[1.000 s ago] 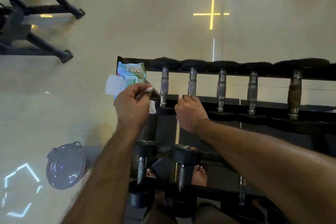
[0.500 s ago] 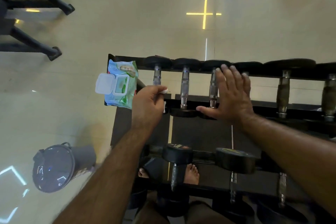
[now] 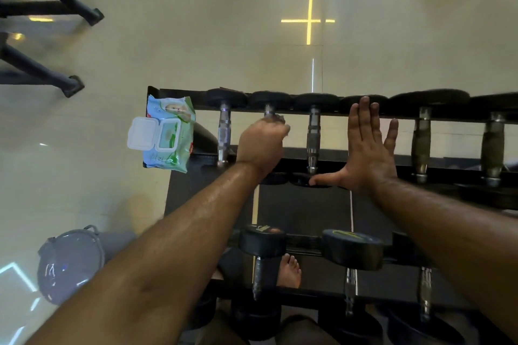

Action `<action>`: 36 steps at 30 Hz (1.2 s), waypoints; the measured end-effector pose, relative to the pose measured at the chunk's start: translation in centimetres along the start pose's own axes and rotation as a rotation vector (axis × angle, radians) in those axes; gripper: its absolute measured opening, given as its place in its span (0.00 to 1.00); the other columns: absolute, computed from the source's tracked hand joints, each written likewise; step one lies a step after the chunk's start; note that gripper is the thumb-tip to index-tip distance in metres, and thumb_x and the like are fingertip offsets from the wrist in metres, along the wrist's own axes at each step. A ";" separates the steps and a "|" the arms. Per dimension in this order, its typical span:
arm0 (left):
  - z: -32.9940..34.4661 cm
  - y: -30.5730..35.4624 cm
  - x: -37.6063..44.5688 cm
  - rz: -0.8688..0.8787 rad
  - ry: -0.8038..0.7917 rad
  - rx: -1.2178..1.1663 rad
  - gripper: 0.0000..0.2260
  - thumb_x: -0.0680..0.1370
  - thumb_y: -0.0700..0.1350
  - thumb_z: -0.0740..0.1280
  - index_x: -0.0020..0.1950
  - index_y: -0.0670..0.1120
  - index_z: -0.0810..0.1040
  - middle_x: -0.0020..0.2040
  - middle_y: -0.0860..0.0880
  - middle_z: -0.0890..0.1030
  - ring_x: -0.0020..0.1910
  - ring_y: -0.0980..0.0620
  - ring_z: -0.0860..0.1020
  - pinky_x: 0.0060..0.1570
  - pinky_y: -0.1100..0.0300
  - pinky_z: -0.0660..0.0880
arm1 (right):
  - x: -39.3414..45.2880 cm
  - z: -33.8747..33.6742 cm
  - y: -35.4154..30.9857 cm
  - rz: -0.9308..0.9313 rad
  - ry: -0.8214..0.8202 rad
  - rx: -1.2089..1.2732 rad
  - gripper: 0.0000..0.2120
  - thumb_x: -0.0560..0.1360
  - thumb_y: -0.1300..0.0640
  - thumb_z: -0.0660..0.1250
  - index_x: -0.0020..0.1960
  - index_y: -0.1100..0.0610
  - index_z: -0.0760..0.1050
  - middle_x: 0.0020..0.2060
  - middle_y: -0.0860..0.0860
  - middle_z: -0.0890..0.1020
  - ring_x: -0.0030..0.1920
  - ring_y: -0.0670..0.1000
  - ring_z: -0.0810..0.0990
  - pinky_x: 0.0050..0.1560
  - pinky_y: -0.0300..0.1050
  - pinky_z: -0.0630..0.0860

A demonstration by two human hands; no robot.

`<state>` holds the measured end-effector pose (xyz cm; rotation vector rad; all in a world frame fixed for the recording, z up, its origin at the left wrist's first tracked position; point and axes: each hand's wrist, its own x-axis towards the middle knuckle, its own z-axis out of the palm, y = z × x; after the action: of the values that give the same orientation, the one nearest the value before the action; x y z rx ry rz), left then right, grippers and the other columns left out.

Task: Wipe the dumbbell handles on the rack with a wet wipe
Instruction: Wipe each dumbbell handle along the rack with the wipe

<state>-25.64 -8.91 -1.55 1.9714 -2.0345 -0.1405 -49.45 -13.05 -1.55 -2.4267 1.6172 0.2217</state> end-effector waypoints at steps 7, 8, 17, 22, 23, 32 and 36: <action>-2.5 -0.8 -0.7 0.251 -0.202 -0.105 0.09 0.81 0.42 0.70 0.59 0.50 0.86 0.51 0.50 0.88 0.50 0.52 0.85 0.57 0.52 0.81 | -0.1 0.0 0.3 -0.028 -0.017 0.066 0.84 0.50 0.07 0.56 0.85 0.58 0.30 0.84 0.55 0.29 0.84 0.58 0.29 0.82 0.73 0.40; -2.7 -1.2 0.1 0.291 -0.100 -0.088 0.10 0.80 0.39 0.70 0.59 0.48 0.86 0.52 0.49 0.88 0.52 0.50 0.86 0.57 0.51 0.82 | -0.2 -0.1 0.3 -0.032 -0.017 0.070 0.83 0.50 0.07 0.55 0.85 0.58 0.30 0.84 0.56 0.29 0.84 0.58 0.29 0.82 0.72 0.40; -1.4 -3.8 -1.3 0.031 -0.145 -0.423 0.13 0.78 0.35 0.72 0.58 0.49 0.87 0.60 0.51 0.87 0.60 0.54 0.85 0.60 0.49 0.82 | 0.1 -0.2 0.3 -0.034 -0.015 0.071 0.83 0.49 0.07 0.52 0.85 0.59 0.30 0.84 0.56 0.28 0.84 0.59 0.29 0.83 0.72 0.41; -3.7 -5.4 -4.0 -0.209 -0.518 -0.709 0.11 0.80 0.36 0.72 0.55 0.50 0.88 0.53 0.54 0.88 0.55 0.57 0.85 0.60 0.51 0.82 | 0.2 0.0 0.3 -0.045 -0.009 0.068 0.83 0.50 0.08 0.52 0.85 0.60 0.31 0.84 0.56 0.29 0.85 0.59 0.30 0.83 0.72 0.41; -4.1 -5.5 -3.5 -0.279 -0.442 -0.693 0.11 0.80 0.35 0.71 0.54 0.50 0.88 0.52 0.54 0.87 0.54 0.57 0.85 0.59 0.52 0.83 | 0.2 0.0 0.3 -0.044 -0.011 0.064 0.83 0.49 0.07 0.51 0.85 0.60 0.31 0.84 0.56 0.29 0.84 0.59 0.30 0.82 0.72 0.41; -3.2 -1.2 -3.2 -0.516 -0.476 -0.493 0.11 0.77 0.35 0.70 0.50 0.50 0.86 0.47 0.51 0.86 0.50 0.50 0.84 0.50 0.55 0.82 | 0.2 0.0 0.3 -0.043 -0.008 0.073 0.82 0.50 0.07 0.52 0.86 0.60 0.31 0.84 0.56 0.30 0.85 0.59 0.30 0.82 0.72 0.40; -4.3 -1.2 -1.4 -0.452 -0.280 -0.899 0.10 0.80 0.36 0.71 0.51 0.51 0.87 0.50 0.51 0.87 0.52 0.53 0.85 0.51 0.58 0.82 | 0.2 0.0 0.3 -0.041 -0.009 0.068 0.83 0.50 0.07 0.51 0.86 0.59 0.31 0.84 0.56 0.30 0.85 0.59 0.31 0.82 0.73 0.41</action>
<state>-23.27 -6.97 1.94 1.7771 -1.2227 -1.2389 -49.63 -13.32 -1.65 -2.4020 1.5446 0.1681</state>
